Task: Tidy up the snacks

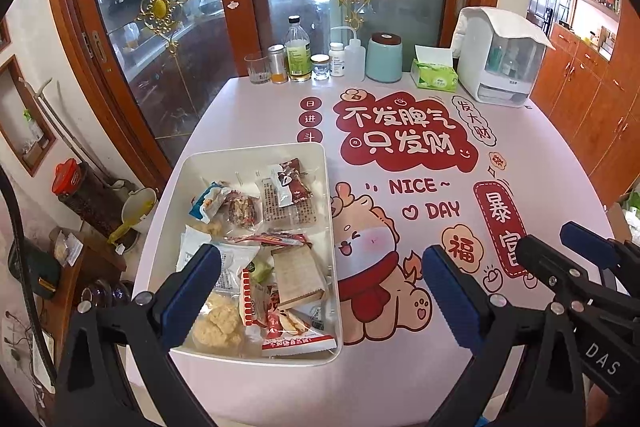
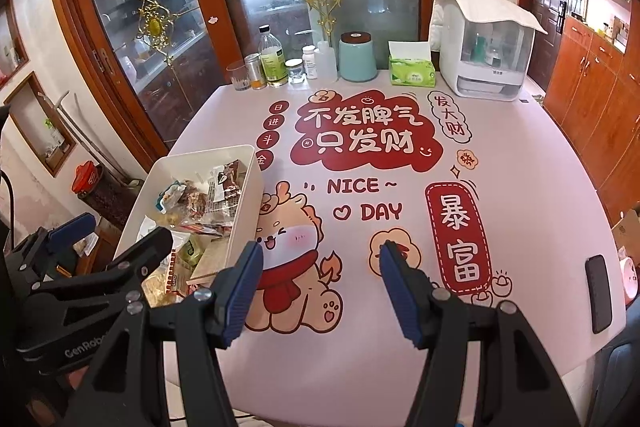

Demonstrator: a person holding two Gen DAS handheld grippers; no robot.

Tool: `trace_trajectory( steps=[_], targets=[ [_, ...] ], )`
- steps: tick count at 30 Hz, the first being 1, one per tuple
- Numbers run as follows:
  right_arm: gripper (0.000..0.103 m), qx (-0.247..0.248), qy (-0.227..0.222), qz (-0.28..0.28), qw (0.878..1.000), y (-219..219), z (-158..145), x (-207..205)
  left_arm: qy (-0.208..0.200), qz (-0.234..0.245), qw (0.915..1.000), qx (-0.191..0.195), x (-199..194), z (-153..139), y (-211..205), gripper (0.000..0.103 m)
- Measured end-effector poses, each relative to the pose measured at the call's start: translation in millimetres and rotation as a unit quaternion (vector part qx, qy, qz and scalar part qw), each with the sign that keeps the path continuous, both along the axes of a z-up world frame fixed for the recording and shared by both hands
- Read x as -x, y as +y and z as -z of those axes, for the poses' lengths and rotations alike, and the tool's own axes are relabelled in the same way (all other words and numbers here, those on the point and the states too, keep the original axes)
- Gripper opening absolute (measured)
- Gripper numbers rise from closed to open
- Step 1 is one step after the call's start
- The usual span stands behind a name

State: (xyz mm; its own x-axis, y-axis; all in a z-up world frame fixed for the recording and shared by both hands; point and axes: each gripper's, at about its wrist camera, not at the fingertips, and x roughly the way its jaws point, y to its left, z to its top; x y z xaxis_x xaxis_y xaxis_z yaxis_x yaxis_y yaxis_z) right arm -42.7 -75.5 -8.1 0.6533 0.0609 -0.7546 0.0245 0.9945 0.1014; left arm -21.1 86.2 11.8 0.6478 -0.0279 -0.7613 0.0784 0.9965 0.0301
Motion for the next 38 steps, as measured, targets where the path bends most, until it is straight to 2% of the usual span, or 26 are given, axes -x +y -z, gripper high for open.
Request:
trace_trajectory(
  steps=[38],
  targets=[
    [0.061, 0.006, 0.01, -0.005, 1.0, -0.8, 4.4, -3.2, 0.019, -0.004, 0.9998, 0.003, -1.5, 9.6, -1.7, 0.1]
  ],
)
